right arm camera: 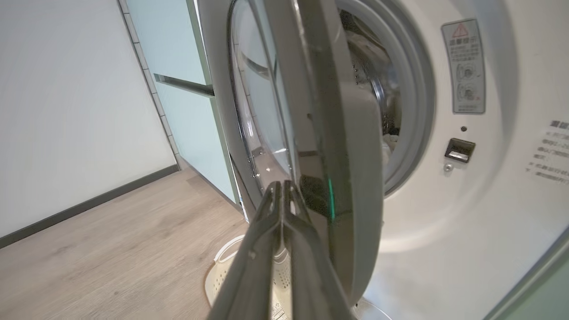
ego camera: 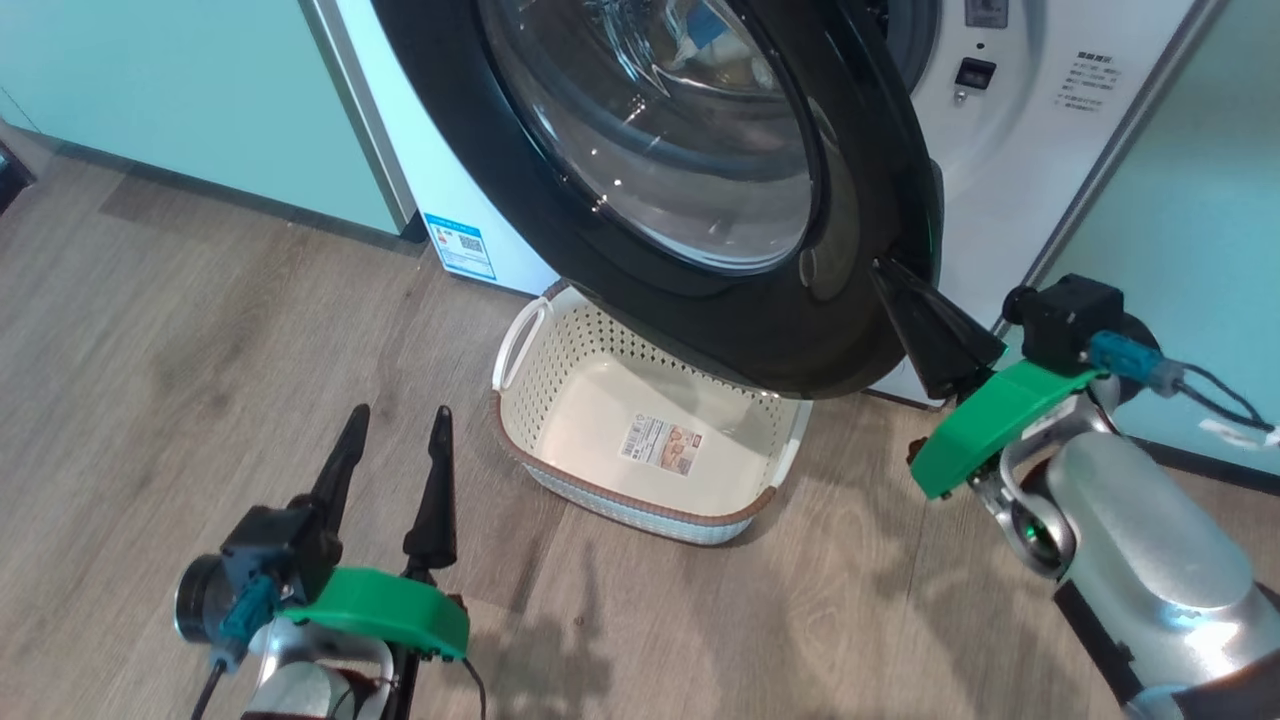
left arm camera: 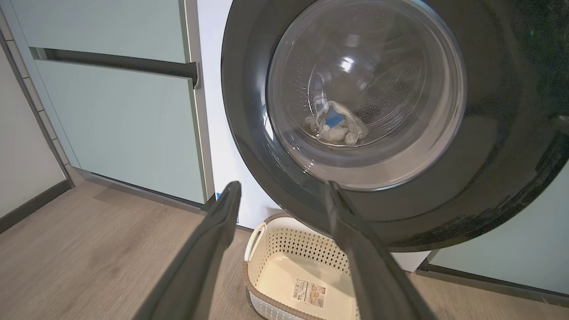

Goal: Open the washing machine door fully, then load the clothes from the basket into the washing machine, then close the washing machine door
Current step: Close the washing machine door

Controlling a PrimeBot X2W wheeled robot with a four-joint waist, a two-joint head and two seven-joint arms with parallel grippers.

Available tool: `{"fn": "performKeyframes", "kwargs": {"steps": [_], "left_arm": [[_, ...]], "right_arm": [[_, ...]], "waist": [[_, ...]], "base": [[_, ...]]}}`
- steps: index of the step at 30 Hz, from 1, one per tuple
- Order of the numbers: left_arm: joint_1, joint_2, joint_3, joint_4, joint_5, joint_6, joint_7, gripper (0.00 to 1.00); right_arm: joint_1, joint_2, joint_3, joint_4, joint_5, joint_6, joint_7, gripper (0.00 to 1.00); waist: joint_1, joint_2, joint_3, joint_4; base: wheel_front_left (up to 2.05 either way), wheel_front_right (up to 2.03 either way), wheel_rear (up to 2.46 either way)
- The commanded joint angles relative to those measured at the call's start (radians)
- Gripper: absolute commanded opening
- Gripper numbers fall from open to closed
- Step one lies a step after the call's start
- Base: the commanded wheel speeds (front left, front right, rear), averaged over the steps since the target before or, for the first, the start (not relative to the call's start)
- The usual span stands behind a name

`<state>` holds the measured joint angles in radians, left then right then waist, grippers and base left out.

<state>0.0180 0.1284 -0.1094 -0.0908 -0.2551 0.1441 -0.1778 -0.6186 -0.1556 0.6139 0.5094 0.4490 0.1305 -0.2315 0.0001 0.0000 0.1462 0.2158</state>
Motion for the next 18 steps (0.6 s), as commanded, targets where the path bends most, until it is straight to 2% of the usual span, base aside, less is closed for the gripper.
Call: {"fn": "performKeyframes", "kwargs": {"steps": [1,18], "left_arm": [[-0.04,0.018,0.028,-0.039,0.008,0.005,-0.012,1.0],[-0.09,0.015,-0.011,-0.06,0.02,0.001,-0.029,1.0]], "right_arm": [[-0.038,-0.002,-0.004,-0.021,0.005,0.0,-0.013,0.0],[-0.145,-0.032,-0.095,0.04,-0.005,0.0,-0.028,0.0]], "waist": [[-0.0001,0.0,0.003,0.001],[-0.0001,0.0,0.098,-0.005]], "base": [[0.0,0.0,0.0],[0.0,0.0,0.0]]}}
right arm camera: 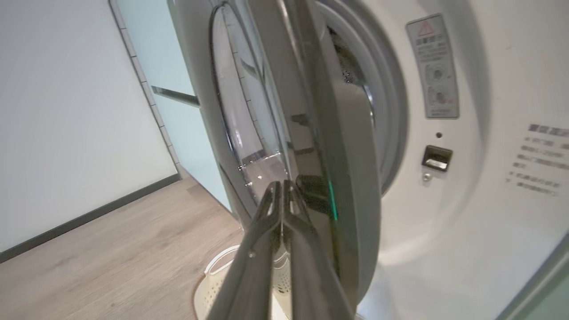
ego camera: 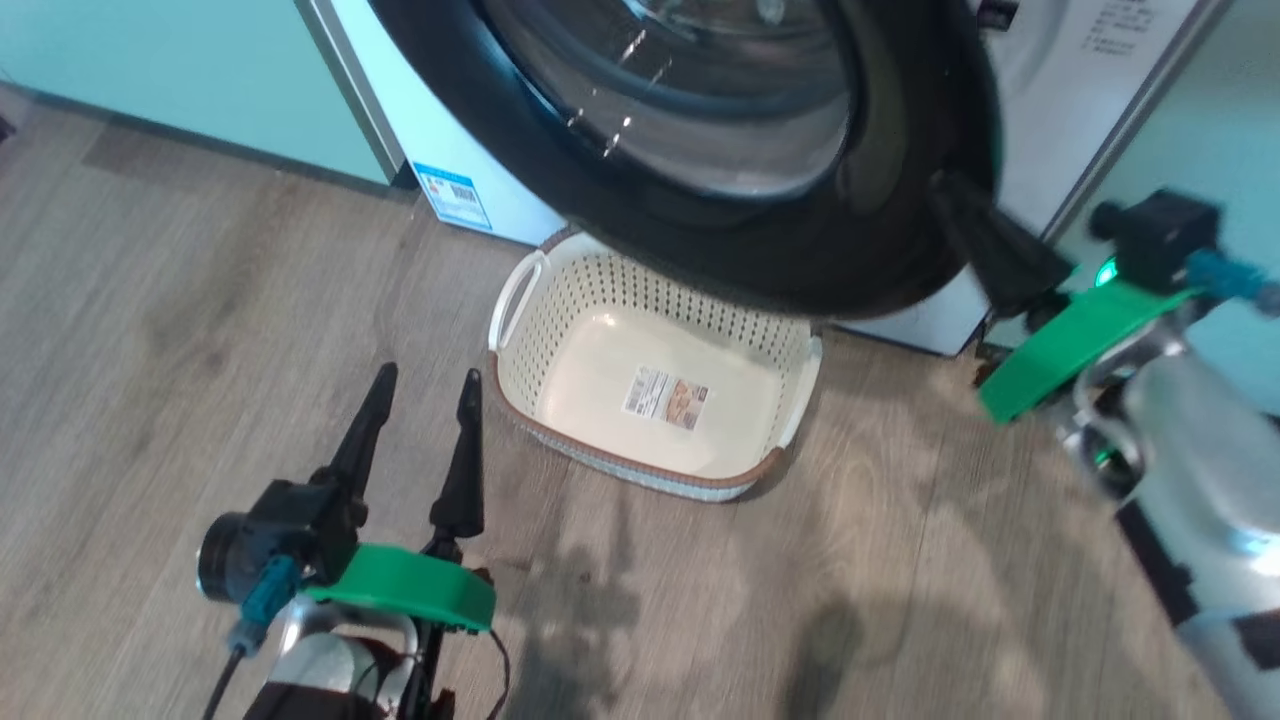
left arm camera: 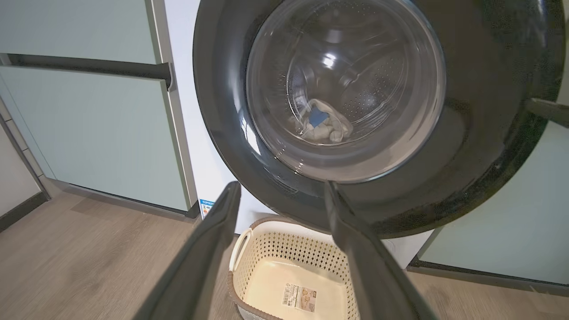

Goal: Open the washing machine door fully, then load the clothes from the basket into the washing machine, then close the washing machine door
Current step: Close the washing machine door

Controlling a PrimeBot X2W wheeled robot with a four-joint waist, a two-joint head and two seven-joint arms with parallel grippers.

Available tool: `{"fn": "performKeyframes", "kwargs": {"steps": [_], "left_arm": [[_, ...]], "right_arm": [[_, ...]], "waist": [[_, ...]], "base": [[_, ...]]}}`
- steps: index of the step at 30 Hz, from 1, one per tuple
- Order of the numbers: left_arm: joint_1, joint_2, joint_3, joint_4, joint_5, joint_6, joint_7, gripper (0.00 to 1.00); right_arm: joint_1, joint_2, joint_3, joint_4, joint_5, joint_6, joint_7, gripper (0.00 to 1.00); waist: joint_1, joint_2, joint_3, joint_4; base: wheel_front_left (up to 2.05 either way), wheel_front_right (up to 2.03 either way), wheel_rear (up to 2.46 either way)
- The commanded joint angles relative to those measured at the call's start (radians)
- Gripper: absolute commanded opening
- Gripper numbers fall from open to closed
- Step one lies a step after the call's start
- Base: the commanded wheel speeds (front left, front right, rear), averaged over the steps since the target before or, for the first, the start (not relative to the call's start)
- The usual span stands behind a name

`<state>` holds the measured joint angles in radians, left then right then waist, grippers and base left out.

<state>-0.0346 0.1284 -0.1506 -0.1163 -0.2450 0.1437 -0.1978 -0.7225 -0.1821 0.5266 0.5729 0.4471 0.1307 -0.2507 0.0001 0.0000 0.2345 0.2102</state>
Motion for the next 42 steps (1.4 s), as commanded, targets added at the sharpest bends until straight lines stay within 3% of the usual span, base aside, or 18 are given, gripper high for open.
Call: {"fn": "performKeyframes", "kwargs": {"steps": [1,16,26,34,42], "left_arm": [[-0.042,0.013,0.027,-0.035,0.01,0.0,-0.01,1.0],[-0.122,-0.009,-0.009,-0.006,0.003,-0.014,-0.037,1.0],[-0.142,-0.019,-0.018,0.026,0.0,-0.016,-0.051,1.0],[-0.142,-0.018,-0.014,0.05,-0.001,-0.018,-0.058,1.0],[-0.106,-0.002,-0.008,0.066,-0.003,-0.017,-0.059,1.0]], "right_arm": [[-0.053,-0.009,-0.017,-0.019,-0.006,0.0,-0.009,0.0],[-0.262,-0.026,-0.131,0.084,-0.023,0.0,-0.011,0.0],[-0.3,-0.024,-0.172,0.112,-0.033,0.0,-0.011,0.0],[-0.229,-0.01,-0.116,0.078,-0.044,0.0,-0.011,0.0],[-0.009,-0.008,-0.1,-0.036,-0.037,0.0,-0.011,0.0]], "waist": [[-0.0001,0.0,0.019,0.001],[-0.0001,0.0,0.138,0.034],[-0.0001,0.0,0.151,0.05],[-0.0001,0.0,0.121,0.034],[-0.0001,0.0,0.038,-0.02]], "base": [[0.0,0.0,0.0],[0.0,0.0,0.0],[0.0,0.0,0.0],[0.0,0.0,0.0],[0.0,0.0,0.0]]}}
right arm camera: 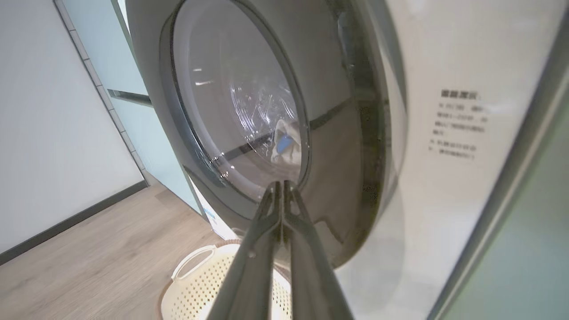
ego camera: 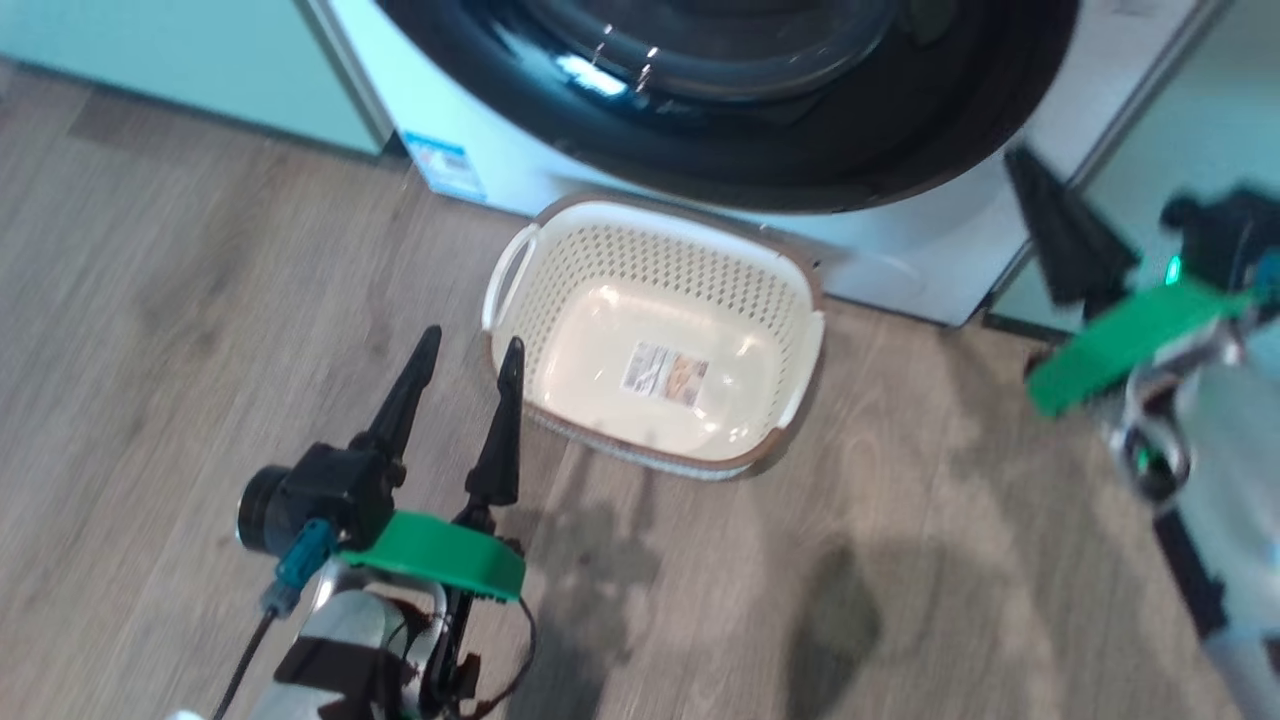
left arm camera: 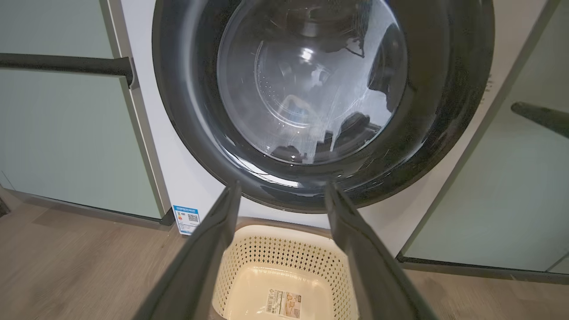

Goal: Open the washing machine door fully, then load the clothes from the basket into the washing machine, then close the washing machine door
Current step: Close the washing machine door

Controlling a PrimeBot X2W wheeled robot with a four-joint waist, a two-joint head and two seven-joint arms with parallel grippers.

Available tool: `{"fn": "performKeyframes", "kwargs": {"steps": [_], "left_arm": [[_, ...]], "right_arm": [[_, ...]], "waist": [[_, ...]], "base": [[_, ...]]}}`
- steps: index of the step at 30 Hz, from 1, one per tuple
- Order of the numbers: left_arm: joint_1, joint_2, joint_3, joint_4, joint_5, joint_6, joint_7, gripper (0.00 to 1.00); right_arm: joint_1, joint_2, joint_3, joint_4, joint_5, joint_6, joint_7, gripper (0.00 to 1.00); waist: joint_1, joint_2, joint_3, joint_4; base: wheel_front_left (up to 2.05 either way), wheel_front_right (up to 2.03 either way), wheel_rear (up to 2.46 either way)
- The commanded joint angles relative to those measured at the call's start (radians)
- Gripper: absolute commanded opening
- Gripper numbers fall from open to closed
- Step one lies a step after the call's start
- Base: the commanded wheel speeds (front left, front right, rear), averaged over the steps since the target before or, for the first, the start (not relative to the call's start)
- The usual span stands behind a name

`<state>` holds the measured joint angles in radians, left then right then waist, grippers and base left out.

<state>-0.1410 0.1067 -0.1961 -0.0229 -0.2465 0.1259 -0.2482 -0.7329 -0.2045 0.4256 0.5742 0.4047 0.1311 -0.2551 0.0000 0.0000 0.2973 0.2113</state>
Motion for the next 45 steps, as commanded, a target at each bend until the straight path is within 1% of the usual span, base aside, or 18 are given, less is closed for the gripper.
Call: {"fn": "performKeyframes", "kwargs": {"steps": [1,7,8,9,10,11,19,27,28,37,45], "left_arm": [[0.006,0.023,0.038,-0.028,-0.002,0.001,-0.008,1.0],[0.041,0.044,0.044,-0.035,-0.003,0.007,0.013,1.0],[0.047,0.046,0.044,-0.036,-0.003,0.009,0.017,1.0],[0.052,0.048,0.043,-0.038,-0.004,0.009,0.021,1.0],[0.057,0.05,0.043,-0.04,-0.004,0.01,0.026,1.0],[0.067,0.055,0.044,-0.044,-0.006,0.012,0.034,1.0],[0.11,0.075,0.057,-0.06,-0.014,0.027,0.066,1.0],[0.153,0.092,0.065,-0.075,-0.024,0.035,0.088,1.0],[0.153,0.092,0.065,-0.075,-0.024,0.035,0.088,1.0],[0.173,0.099,0.068,-0.091,-0.031,0.046,0.098,1.0],[0.182,0.101,0.067,-0.098,-0.034,0.056,0.104,1.0]], "right_arm": [[0.033,0.015,-0.009,-0.056,0.004,0.0,-0.007,0.0],[0.214,0.024,-0.071,-0.189,-0.031,0.0,-0.007,0.0],[0.243,0.027,-0.082,-0.209,-0.04,0.0,-0.007,0.03],[0.273,0.031,-0.091,-0.227,-0.045,0.0,-0.007,0.26],[0.3,0.036,-0.105,-0.247,-0.053,0.0,-0.007,0.78],[0.354,0.047,-0.125,-0.277,-0.067,0.0,-0.007,1.0],[0.521,0.091,-0.209,-0.349,-0.116,0.0,-0.007,1.0],[0.646,0.105,-0.276,-0.42,-0.166,0.0,0.001,1.0],[0.646,0.105,-0.276,-0.42,-0.166,0.0,0.001,1.0],[0.758,0.128,-0.321,-0.546,-0.193,0.0,0.052,1.0],[0.783,0.138,-0.33,-0.582,-0.198,0.0,0.079,1.0]], "waist": [[0.0,0.0,-0.035,-0.029],[0.0,0.0,-0.094,-0.088],[0.0,0.0,-0.104,-0.098],[0.0,0.0,-0.112,-0.106],[0.0,0.0,-0.121,-0.115],[0.0,0.0,-0.137,-0.132],[0.0,0.0,-0.191,-0.194],[0.0,0.0,-0.233,-0.247],[0.0,0.0,-0.233,-0.247],[0.0,0.0,-0.251,-0.288],[0.0,0.0,-0.257,-0.294]], "base": [[0.0,0.0,0.0],[0.0,0.0,0.0],[0.0,0.0,0.0],[0.0,0.0,0.0],[0.0,0.0,0.0],[0.0,0.0,0.0],[0.0,0.0,0.0],[0.0,0.0,0.0],[0.0,0.0,0.0],[0.0,0.0,0.0],[0.0,0.0,0.0]]}}
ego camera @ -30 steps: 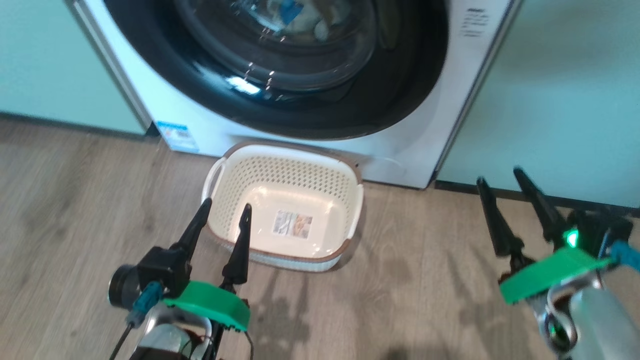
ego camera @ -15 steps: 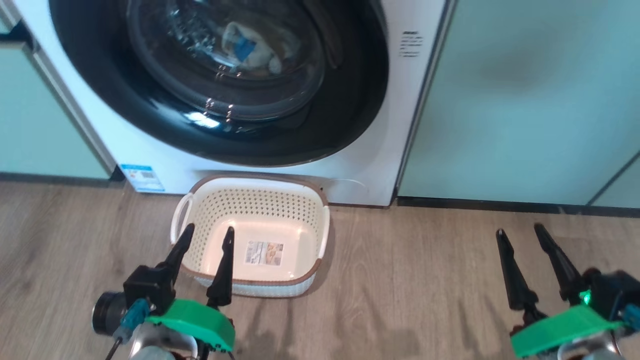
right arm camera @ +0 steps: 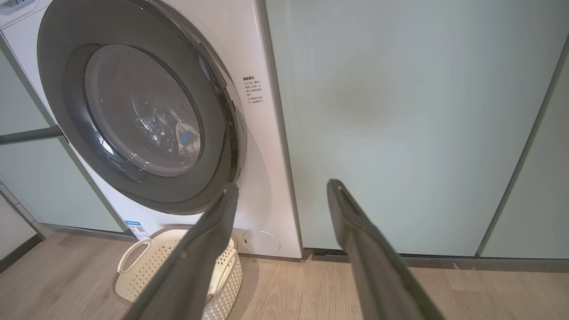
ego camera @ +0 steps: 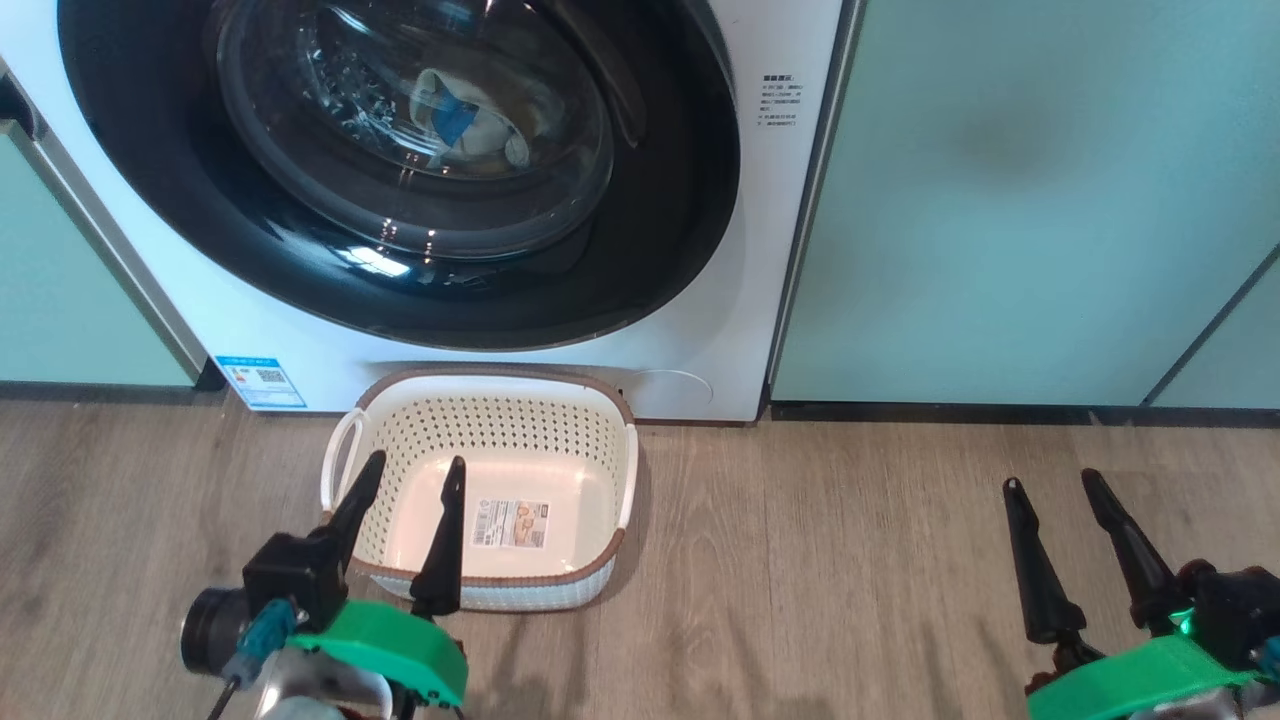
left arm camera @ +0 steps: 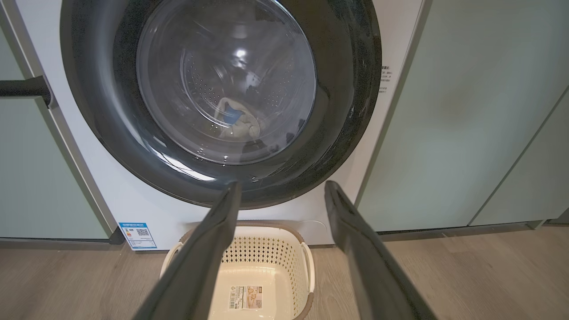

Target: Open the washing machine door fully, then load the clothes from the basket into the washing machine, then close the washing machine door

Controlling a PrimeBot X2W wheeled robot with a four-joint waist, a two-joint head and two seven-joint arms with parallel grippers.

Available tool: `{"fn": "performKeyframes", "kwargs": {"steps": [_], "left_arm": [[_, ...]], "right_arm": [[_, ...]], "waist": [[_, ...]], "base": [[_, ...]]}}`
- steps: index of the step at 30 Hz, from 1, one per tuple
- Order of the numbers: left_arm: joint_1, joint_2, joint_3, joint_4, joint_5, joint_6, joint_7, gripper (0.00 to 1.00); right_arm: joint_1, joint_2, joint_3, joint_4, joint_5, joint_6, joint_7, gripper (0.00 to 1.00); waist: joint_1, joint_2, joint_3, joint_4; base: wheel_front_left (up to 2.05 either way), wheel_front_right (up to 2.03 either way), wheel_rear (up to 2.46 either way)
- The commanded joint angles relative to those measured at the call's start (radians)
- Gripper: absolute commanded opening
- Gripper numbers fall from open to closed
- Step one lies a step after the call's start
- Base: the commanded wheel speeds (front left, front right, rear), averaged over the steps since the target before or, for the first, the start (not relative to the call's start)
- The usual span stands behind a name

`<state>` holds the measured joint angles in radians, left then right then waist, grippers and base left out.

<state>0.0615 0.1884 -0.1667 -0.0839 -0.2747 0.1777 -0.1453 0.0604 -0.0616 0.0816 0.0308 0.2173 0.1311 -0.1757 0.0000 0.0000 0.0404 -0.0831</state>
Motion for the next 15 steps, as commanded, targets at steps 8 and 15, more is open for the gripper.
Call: {"fn": "performKeyframes", "kwargs": {"steps": [8,15], "left_arm": [[-0.017,0.023,0.035,-0.045,-0.009,0.01,0.005,1.0],[-0.018,0.026,0.033,-0.044,-0.012,0.012,0.004,1.0]], "right_arm": [[-0.006,0.002,0.01,-0.049,-0.014,0.0,0.005,1.0],[-0.006,0.004,0.008,-0.051,-0.015,0.0,0.006,1.0]], "waist": [[0.0,0.0,0.004,0.005],[0.0,0.0,0.01,0.006]], "base": [[0.0,0.0,0.0],[0.0,0.0,0.0]]}}
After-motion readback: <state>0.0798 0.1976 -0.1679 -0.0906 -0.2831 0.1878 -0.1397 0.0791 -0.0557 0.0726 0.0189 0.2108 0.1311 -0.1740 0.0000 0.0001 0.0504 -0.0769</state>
